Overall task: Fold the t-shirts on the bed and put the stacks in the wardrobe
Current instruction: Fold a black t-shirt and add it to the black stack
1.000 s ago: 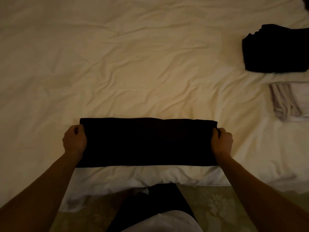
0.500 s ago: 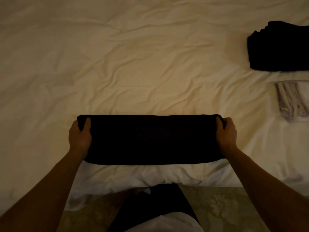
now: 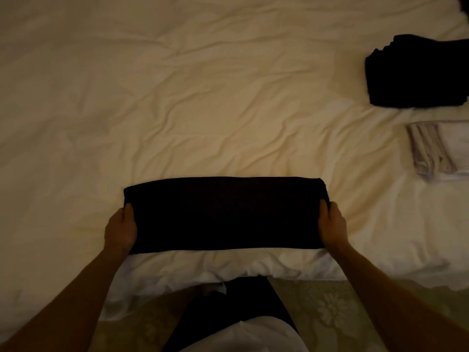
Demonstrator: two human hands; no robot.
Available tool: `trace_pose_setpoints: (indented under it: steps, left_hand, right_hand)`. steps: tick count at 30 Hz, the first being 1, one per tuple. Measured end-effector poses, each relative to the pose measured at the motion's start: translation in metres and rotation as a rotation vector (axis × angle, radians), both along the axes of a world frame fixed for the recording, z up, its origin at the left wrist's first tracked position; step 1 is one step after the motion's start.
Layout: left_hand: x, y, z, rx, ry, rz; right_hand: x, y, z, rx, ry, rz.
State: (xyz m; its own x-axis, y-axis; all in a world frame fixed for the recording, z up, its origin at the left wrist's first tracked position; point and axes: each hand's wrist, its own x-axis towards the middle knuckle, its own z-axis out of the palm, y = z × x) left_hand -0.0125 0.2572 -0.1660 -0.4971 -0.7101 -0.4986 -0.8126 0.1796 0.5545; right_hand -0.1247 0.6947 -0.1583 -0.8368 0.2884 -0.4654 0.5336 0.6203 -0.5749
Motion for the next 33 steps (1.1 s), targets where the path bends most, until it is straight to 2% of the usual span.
trace_pose_setpoints:
  steps: [2, 4, 6, 8, 10, 12, 16, 18, 22, 28, 31, 33]
  left_hand:
    - [-0.003, -0.002, -0.002, 0.144, 0.066, 0.132]
    - [-0.003, 0.000, -0.001, 0.117, 0.065, 0.158]
    - [-0.001, 0.006, 0.003, -0.153, 0.001, 0.095]
    - [-0.002, 0.019, 0.011, -0.482, 0.036, 0.004]
    - [-0.009, 0.040, 0.018, -0.660, 0.168, -0.203]
    - [-0.025, 0.071, 0.015, -0.686, 0.246, -0.445]
    - [-0.059, 0.157, 0.011, -0.680, 0.269, -0.973]
    - [-0.068, 0.180, 0.000, -0.681, 0.177, -1.116]
    - [-0.067, 0.160, -0.020, -0.677, 0.056, -1.026]
    - [-0.030, 0.068, -0.021, -0.654, -0.107, -0.718]
    - [-0.015, 0.041, -0.017, -0.591, -0.107, -0.561]
    - [-0.010, 0.033, -0.012, -0.526, -0.061, -0.501]
  right_hand:
    - [-0.003, 0.002, -0.005, -0.150, 0.003, -0.125]
    - [-0.007, 0.002, -0.008, -0.187, -0.013, -0.183]
    - [-0.006, -0.001, -0.006, -0.057, -0.015, -0.142]
    - [-0.003, -0.005, -0.001, 0.246, 0.123, -0.057]
    - [0.000, -0.016, 0.010, 0.456, 0.370, 0.106]
    - [-0.001, -0.038, 0.013, 0.461, 0.527, 0.331]
    - [0.012, -0.109, 0.006, 0.441, 0.597, 0.750]
    - [0.015, -0.131, -0.004, 0.427, 0.539, 0.850]
    - [0.001, -0.117, -0.019, 0.509, 0.395, 0.845]
    - [-0.012, -0.031, -0.018, 0.611, 0.287, 0.638]
    - [-0.011, -0.011, -0.015, 0.570, 0.241, 0.489]
    - [-0.008, -0.007, -0.010, 0.471, 0.207, 0.404]
